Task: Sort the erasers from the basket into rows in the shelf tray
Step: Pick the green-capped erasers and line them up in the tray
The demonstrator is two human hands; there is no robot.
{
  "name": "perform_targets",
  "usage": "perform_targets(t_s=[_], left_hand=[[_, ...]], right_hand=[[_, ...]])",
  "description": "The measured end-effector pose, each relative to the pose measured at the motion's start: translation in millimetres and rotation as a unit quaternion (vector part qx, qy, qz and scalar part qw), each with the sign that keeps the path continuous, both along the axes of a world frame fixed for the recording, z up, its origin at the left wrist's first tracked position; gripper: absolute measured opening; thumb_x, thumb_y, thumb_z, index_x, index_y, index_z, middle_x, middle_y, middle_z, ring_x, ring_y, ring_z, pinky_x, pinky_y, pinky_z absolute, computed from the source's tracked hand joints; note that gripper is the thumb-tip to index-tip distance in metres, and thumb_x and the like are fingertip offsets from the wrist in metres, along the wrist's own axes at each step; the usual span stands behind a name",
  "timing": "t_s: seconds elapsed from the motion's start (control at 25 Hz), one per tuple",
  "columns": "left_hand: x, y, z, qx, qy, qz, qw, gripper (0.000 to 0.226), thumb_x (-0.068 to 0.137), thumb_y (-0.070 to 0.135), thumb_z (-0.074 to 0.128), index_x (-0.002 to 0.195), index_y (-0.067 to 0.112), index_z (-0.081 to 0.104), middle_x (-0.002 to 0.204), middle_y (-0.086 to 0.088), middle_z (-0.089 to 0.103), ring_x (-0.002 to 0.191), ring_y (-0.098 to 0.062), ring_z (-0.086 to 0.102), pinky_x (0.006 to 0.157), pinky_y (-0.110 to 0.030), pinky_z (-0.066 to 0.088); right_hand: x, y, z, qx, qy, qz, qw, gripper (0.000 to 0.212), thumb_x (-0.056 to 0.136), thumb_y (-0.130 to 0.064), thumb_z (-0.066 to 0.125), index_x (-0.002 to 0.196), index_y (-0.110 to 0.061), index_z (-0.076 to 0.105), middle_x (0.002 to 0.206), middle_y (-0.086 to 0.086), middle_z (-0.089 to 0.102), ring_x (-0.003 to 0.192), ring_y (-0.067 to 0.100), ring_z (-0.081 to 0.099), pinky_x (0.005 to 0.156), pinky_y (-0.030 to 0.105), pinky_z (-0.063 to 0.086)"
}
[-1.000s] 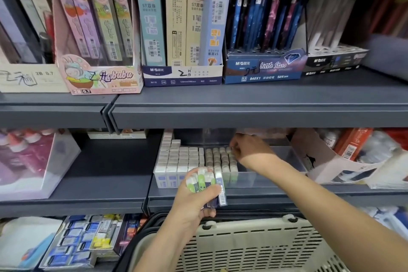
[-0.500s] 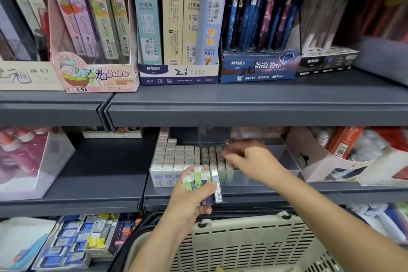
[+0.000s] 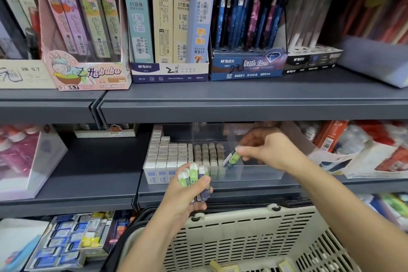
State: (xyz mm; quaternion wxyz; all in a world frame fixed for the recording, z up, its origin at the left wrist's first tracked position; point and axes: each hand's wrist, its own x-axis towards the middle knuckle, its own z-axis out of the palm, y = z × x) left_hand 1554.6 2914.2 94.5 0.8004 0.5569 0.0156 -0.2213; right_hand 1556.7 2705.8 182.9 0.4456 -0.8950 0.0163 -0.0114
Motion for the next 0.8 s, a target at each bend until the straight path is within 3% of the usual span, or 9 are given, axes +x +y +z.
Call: perform_targets(t_s=[0.12,0.2,0.32,0.44,0.6,0.72,0.8], left_hand=[[1.2,-0.3,-1.6,-0.006,0.014,0.014,1.000,0.063,0.053,0.026,0.079,0.111,0.022,0.054,0.078,-0.005,0.071,0.068,-0.018,0.068,0.044,-0.026,0.049],[1.7,-0.3,-2.4,-0.008,0.016,0.014,1.000,0.068,0.051,0.027,0.080,0.113,0.022,0.053,0.080,-0.006,0.071,0.068,-0.018,0.069,0.045,-0.027,0.049],[1.4,0.4,-2.7,-0.006,0.015,0.011,1.000,0.071,0.049,0.027,0.082,0.114,0.021,0.054,0.081,-0.007,0.071,0.069,-0.019,0.069,0.045,-0.027,0.049],[2.1,0.1,-3.2,-0.008,0.016,0.010,1.000,0.069,0.052,0.024,0.082,0.115,0.020,0.054,0.081,-0.007,0.071,0.069,-0.018,0.069,0.045,-0.027,0.050],[3.8,-0.1,-6.1,-0.010,0.009,0.007,1.000,0.040,0.078,0.006,0.071,0.111,0.022,0.054,0.077,-0.006,0.072,0.067,-0.017,0.069,0.045,-0.027,0.050],[2.7,-0.8,-6.4,-0.002,-0.001,0.004,1.000,0.034,0.082,0.003,0.066,0.107,0.024,0.055,0.075,-0.005,0.071,0.067,-0.018,0.068,0.044,-0.026,0.049],[1.6,-1.1,-5.5,0.005,-0.012,0.001,1.000,0.034,0.081,0.004,0.068,0.106,0.024,0.055,0.075,-0.004,0.069,0.069,-0.019,0.068,0.045,-0.027,0.049]], right_hand=[[5.6,0.2,-4.8,-0.168,-0.029,-0.040,0.985,0.016,0.076,-0.033,0.074,0.067,-0.033,0.061,0.070,-0.019,0.065,0.072,0.001,0.064,0.067,0.020,0.050],[6.3,7.4,-13.2,-0.227,-0.011,-0.042,0.973,0.016,0.075,-0.041,0.071,0.066,-0.036,0.059,0.068,-0.023,0.061,0.075,0.001,0.061,0.070,0.023,0.051],[9.8,11.1,-21.7,-0.245,0.012,-0.037,0.969,0.016,0.076,-0.045,0.069,0.068,-0.037,0.058,0.066,-0.022,0.057,0.080,0.005,0.060,0.073,0.026,0.051],[12.1,14.0,-29.7,-0.263,0.047,-0.013,0.964,0.009,0.081,-0.044,0.065,0.078,-0.036,0.063,0.080,-0.018,0.062,0.092,0.010,0.060,0.080,0.030,0.051],[11.9,15.8,-32.1,-0.280,0.076,0.019,0.957,0.018,0.090,-0.039,0.055,0.101,-0.033,0.068,0.107,-0.010,0.068,0.104,0.014,0.059,0.088,0.035,0.050],[5.0,18.7,-27.1,-0.306,0.012,0.005,0.952,0.020,0.091,-0.035,0.054,0.104,-0.030,0.069,0.107,-0.008,0.069,0.103,0.015,0.060,0.085,0.035,0.050],[-1.1,26.5,-25.0,-0.222,-0.034,0.024,0.974,0.019,0.089,-0.033,0.057,0.101,-0.027,0.071,0.100,-0.011,0.070,0.088,-0.002,0.061,0.083,0.031,0.050]])
